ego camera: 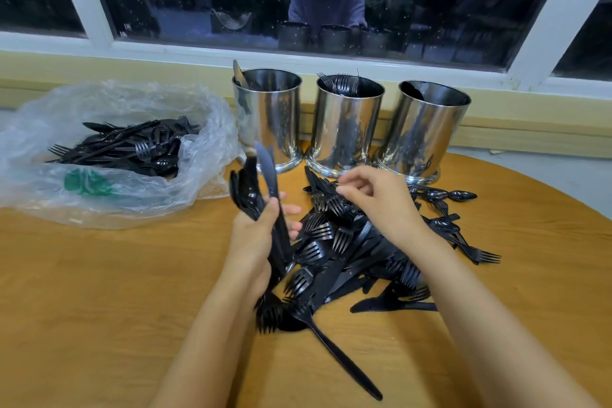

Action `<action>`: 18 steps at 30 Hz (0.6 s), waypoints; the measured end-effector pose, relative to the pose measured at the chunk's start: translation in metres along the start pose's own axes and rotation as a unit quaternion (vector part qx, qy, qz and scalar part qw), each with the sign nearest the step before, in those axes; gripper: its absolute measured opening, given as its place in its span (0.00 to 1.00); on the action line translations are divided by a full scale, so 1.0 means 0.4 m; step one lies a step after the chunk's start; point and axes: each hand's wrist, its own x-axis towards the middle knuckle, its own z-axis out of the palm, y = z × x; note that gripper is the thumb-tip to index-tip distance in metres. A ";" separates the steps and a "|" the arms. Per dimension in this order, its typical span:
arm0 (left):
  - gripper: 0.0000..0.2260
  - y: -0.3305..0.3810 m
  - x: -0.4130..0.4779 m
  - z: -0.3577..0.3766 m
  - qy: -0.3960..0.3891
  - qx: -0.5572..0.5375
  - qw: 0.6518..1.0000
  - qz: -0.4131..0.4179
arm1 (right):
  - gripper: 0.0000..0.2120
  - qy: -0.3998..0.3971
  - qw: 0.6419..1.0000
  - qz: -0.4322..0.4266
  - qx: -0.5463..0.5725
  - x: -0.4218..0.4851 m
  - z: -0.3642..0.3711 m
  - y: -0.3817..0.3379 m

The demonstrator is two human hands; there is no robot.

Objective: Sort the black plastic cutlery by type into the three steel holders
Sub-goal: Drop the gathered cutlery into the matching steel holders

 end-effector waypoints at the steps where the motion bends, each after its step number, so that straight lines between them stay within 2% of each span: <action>1: 0.08 0.003 0.003 -0.004 0.017 -0.010 1.000 0.005 | 0.05 -0.015 0.999 0.001 -0.041 -0.003 0.002 0.017; 7: 0.08 0.002 0.006 -0.007 0.038 -0.029 0.999 0.002 | 0.12 -0.040 0.989 0.027 -0.141 0.028 0.044 0.047; 10: 0.08 -0.005 0.008 -0.007 0.041 -0.024 0.999 -0.005 | 0.16 -0.077 0.965 0.051 -0.245 0.047 0.070 0.020; 13: 0.08 -0.006 0.010 -0.010 0.040 -0.022 0.999 -0.003 | 0.06 -0.085 0.940 0.044 -0.327 0.064 0.087 0.006; 14: 0.08 -0.006 0.011 -0.012 0.040 -0.021 0.999 -0.002 | 0.04 -0.081 0.937 0.047 -0.338 0.068 0.086 0.005; 16: 0.08 -0.006 0.012 -0.013 0.038 -0.019 0.999 -0.004 | 0.07 -0.053 0.937 0.052 -0.342 0.076 0.079 0.011; 18: 0.08 -0.007 0.013 -0.014 0.033 -0.019 0.999 -0.009 | 0.08 0.019 0.958 0.045 -0.282 0.077 0.052 0.021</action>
